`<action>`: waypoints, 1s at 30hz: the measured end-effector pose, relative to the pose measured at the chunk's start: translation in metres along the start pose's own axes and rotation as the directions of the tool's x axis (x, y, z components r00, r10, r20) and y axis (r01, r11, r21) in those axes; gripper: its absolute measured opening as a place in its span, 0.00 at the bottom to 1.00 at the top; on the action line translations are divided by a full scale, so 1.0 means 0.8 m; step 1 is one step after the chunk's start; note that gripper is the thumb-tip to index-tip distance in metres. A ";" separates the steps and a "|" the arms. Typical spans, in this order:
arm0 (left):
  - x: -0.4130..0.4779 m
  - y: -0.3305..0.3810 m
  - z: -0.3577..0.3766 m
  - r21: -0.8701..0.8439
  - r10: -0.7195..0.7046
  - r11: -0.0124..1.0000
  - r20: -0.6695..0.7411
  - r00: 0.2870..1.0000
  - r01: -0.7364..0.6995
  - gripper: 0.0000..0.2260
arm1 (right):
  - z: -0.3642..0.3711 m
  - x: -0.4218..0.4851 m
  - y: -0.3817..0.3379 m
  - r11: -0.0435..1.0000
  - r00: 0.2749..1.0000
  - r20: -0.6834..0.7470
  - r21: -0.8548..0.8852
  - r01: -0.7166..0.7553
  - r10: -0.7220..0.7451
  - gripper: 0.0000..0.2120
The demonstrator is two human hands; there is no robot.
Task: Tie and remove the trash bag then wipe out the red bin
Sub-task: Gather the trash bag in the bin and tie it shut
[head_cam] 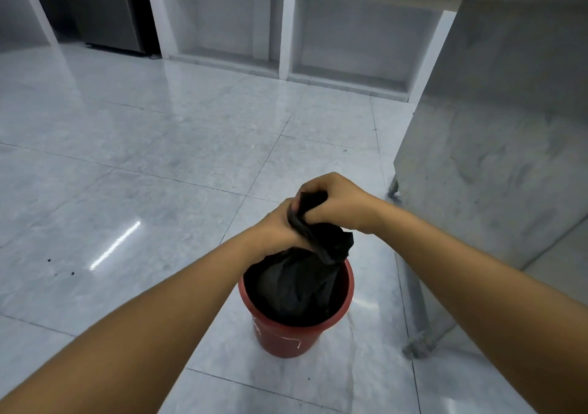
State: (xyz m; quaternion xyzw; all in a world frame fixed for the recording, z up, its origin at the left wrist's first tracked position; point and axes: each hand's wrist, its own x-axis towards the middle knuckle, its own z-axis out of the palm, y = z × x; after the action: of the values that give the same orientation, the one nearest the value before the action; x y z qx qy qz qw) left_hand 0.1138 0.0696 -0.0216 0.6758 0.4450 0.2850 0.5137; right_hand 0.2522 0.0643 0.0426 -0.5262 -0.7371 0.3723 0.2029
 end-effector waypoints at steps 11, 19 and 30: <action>0.005 -0.017 0.002 -0.127 -0.106 0.989 -0.295 0.949 0.071 0.09 | -0.028 -0.039 0.142 0.895 0.739 -0.551 0.416 -0.160 0.388 0.06; -0.002 -0.025 0.009 -0.155 -0.057 0.988 -0.352 0.934 0.002 0.11 | 0.152 -0.090 0.329 0.698 0.572 -0.466 0.151 -0.700 0.675 0.08; 0.002 -0.030 0.007 -0.126 0.005 0.991 -0.332 0.943 -0.049 0.11 | 0.266 -0.134 0.404 0.478 0.465 -0.220 0.003 -0.879 0.857 0.22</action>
State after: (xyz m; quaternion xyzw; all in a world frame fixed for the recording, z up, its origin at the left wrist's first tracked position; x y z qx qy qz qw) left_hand 0.1116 0.0702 -0.0465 0.5889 0.4958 0.4304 0.4713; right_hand 0.3459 -0.0519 -0.3303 -0.8709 -0.3634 0.3299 0.0256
